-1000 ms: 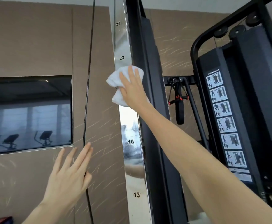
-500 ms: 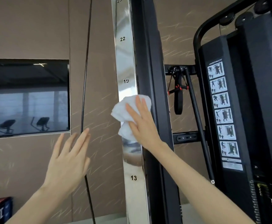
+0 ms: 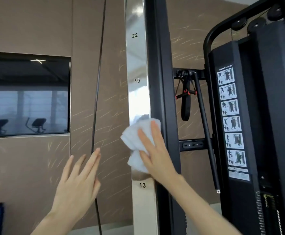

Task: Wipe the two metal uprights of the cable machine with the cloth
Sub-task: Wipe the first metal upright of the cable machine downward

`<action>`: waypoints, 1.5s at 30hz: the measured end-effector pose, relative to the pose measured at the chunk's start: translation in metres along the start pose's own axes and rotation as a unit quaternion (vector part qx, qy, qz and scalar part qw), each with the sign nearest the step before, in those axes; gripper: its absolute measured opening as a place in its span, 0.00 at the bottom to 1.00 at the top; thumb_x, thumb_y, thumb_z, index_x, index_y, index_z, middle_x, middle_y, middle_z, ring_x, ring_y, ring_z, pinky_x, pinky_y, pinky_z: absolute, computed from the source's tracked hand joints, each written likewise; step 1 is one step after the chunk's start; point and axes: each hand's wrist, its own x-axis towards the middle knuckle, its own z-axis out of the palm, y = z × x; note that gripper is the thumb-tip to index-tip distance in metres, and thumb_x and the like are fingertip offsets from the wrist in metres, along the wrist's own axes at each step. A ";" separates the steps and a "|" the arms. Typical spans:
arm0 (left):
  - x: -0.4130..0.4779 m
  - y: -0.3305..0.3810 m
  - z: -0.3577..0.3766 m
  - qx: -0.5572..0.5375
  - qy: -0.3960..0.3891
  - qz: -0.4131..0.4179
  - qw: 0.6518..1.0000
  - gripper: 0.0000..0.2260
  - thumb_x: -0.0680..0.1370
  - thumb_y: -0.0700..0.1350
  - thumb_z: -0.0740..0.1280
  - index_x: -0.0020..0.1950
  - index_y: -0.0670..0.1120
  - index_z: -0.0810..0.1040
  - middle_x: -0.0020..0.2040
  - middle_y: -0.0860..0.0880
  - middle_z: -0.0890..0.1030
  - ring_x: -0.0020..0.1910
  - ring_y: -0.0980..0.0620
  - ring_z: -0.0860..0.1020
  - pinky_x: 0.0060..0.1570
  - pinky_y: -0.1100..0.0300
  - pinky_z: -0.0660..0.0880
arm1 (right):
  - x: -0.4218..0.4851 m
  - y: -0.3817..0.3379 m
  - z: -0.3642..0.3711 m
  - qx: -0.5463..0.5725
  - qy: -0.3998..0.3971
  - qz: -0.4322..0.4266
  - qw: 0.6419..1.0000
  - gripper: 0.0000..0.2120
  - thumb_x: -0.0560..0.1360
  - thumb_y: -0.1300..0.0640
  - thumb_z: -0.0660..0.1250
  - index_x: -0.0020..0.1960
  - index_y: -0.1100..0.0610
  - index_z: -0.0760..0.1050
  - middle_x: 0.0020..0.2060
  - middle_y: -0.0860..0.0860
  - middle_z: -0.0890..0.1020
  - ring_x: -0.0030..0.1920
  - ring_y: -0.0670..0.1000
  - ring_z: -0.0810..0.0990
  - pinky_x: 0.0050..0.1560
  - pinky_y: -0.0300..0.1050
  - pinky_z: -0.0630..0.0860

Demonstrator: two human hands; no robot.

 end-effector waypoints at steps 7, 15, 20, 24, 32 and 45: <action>-0.019 0.010 0.017 -0.019 -0.026 -0.001 0.999 0.27 0.75 0.47 0.54 0.70 0.36 0.74 0.74 0.44 0.69 0.59 0.37 0.78 0.68 0.37 0.63 | 0.092 -0.004 -0.011 -0.082 0.057 0.043 0.994 0.24 0.79 0.53 0.54 0.74 0.56 0.63 0.76 0.60 0.52 0.75 0.64 0.47 0.68 0.65 0.62; -0.038 0.013 0.025 -0.034 -0.041 0.000 0.999 0.26 0.76 0.48 0.54 0.70 0.38 0.73 0.76 0.45 0.67 0.60 0.37 0.78 0.69 0.38 0.62 | -0.046 -0.012 0.025 -0.052 0.011 0.009 0.999 0.25 0.81 0.57 0.54 0.76 0.51 0.53 0.76 0.46 0.38 0.76 0.56 0.38 0.71 0.46 0.39; -0.041 0.008 0.020 -0.038 -0.040 0.003 0.998 0.26 0.77 0.48 0.53 0.72 0.39 0.70 0.77 0.45 0.65 0.61 0.37 0.77 0.70 0.37 0.61 | -0.037 -0.010 0.017 -0.180 -0.019 -0.014 0.983 0.24 0.79 0.55 0.52 0.75 0.55 0.58 0.76 0.58 0.52 0.75 0.63 0.45 0.71 0.63 0.49; -0.042 0.011 0.020 -0.044 -0.046 -0.010 0.998 0.27 0.77 0.48 0.53 0.73 0.39 0.70 0.78 0.46 0.64 0.61 0.37 0.76 0.70 0.37 0.61 | 0.016 -0.009 0.001 -0.242 -0.001 -0.054 0.969 0.24 0.79 0.53 0.52 0.72 0.60 0.65 0.72 0.64 0.62 0.72 0.66 0.52 0.69 0.67 0.51; -0.056 0.020 0.023 -0.061 -0.083 -0.011 0.995 0.31 0.73 0.51 0.55 0.72 0.38 0.70 0.79 0.45 0.61 0.61 0.37 0.76 0.71 0.36 0.58 | -0.104 -0.018 0.039 -0.231 -0.048 -0.073 0.969 0.24 0.81 0.46 0.51 0.74 0.55 0.59 0.74 0.58 0.58 0.75 0.63 0.48 0.68 0.69 0.55; -0.081 0.021 0.025 -0.062 -0.064 -0.006 0.996 0.28 0.77 0.53 0.55 0.73 0.40 0.71 0.79 0.47 0.61 0.63 0.36 0.75 0.71 0.35 0.60 | -0.048 -0.017 0.024 -0.321 -0.038 -0.104 0.941 0.25 0.80 0.46 0.52 0.74 0.55 0.61 0.75 0.59 0.57 0.75 0.64 0.50 0.71 0.68 0.48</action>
